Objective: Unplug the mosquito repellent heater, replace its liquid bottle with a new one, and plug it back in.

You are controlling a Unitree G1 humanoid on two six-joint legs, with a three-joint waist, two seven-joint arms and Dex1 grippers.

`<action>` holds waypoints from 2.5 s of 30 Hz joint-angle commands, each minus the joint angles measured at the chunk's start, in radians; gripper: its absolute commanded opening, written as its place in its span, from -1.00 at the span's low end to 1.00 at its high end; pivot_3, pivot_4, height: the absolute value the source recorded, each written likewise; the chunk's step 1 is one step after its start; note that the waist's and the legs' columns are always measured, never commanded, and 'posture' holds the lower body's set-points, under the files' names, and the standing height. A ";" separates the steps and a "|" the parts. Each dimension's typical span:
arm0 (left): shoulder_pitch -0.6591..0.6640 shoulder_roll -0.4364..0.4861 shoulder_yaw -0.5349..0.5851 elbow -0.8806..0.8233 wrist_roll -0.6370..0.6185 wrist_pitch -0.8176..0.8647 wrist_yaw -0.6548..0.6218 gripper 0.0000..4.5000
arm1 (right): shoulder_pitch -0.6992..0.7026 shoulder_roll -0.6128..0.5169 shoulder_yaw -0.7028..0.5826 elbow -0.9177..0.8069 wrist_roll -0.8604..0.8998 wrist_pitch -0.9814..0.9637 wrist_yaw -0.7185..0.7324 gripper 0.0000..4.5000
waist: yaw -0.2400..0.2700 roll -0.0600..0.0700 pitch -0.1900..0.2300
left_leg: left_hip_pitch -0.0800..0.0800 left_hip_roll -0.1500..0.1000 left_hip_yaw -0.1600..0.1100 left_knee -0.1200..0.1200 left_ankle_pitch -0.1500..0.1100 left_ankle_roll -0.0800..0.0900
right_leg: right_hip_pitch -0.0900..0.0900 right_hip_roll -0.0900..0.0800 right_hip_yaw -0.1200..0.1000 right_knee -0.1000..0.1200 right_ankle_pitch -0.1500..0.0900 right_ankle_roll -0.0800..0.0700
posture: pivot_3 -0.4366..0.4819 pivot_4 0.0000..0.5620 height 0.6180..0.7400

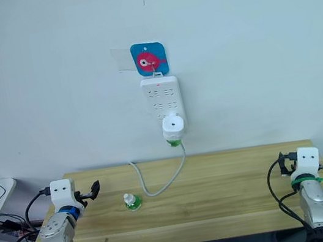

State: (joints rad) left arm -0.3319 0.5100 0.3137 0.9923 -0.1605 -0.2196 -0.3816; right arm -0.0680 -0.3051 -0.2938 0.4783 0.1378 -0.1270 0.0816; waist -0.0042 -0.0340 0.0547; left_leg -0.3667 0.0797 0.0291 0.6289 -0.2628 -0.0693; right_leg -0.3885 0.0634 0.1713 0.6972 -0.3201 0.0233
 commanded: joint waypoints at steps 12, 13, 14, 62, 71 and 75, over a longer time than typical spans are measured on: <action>0.046 0.068 0.029 -0.308 -0.192 0.181 -0.348 1.00 | 0.112 -0.014 0.078 -0.456 0.158 0.231 0.235 0.99 | -0.002 0.001 0.012 | -0.001 0.001 0.000 -0.001 0.000 0.000 | -0.001 0.000 -0.001 0.000 -0.001 -0.001 | 0.22 -0.67 1.00; 0.048 0.080 0.028 -0.360 -0.218 0.225 -0.391 1.00 | 0.133 -0.025 0.097 -0.521 0.175 0.265 0.267 0.99 | -0.002 0.001 0.013 | -0.001 0.001 -0.001 -0.001 0.000 0.000 | -0.001 0.000 -0.002 0.000 -0.001 -0.002 | 0.22 -0.67 1.00; 0.047 0.095 0.020 -0.414 -0.239 0.268 -0.434 1.00 | 0.153 -0.035 0.112 -0.587 0.199 0.295 0.296 0.99 | -0.002 0.002 0.014 | -0.002 0.001 -0.002 -0.001 0.000 0.000 | -0.001 0.000 -0.002 0.000 -0.002 -0.002 | 0.22 -0.67 1.00; -0.806 -0.134 -0.302 0.111 -0.027 0.157 -0.998 0.34 | 0.040 -0.056 0.280 -1.192 0.503 0.817 0.212 1.00 | -0.028 0.001 0.059 | -0.035 -0.001 -0.029 0.019 0.000 0.001 | -0.014 0.001 -0.027 0.002 -0.001 -0.002 | -0.12 -0.50 1.00; -0.805 -0.138 -0.280 0.072 -0.050 0.247 -1.047 0.34 | 0.007 -0.048 0.279 -1.186 0.529 0.843 0.204 1.00 | -0.028 0.001 0.061 | -0.035 -0.001 -0.030 0.019 0.000 0.001 | -0.014 0.000 -0.027 0.003 -0.001 -0.002 | -0.08 -0.49 1.00; -0.804 -0.147 -0.271 0.051 -0.059 0.279 -1.051 0.34 | 0.001 -0.047 0.281 -1.183 0.532 0.849 0.202 1.00 | -0.027 0.001 0.061 | -0.035 -0.001 -0.030 0.019 0.000 0.001 | -0.014 0.000 -0.028 0.004 -0.001 -0.002 | -0.08 -0.49 1.00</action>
State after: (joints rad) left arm -1.1042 0.3753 0.0308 1.0891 -0.1977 0.0450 -1.4210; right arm -0.0558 -0.3526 0.0003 -0.6679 0.6502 0.7294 0.2828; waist -0.0316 -0.0333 0.1159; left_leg -0.4019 0.0786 -0.0014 0.6479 -0.2630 -0.0682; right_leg -0.4028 0.0639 0.1434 0.7007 -0.3207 0.0211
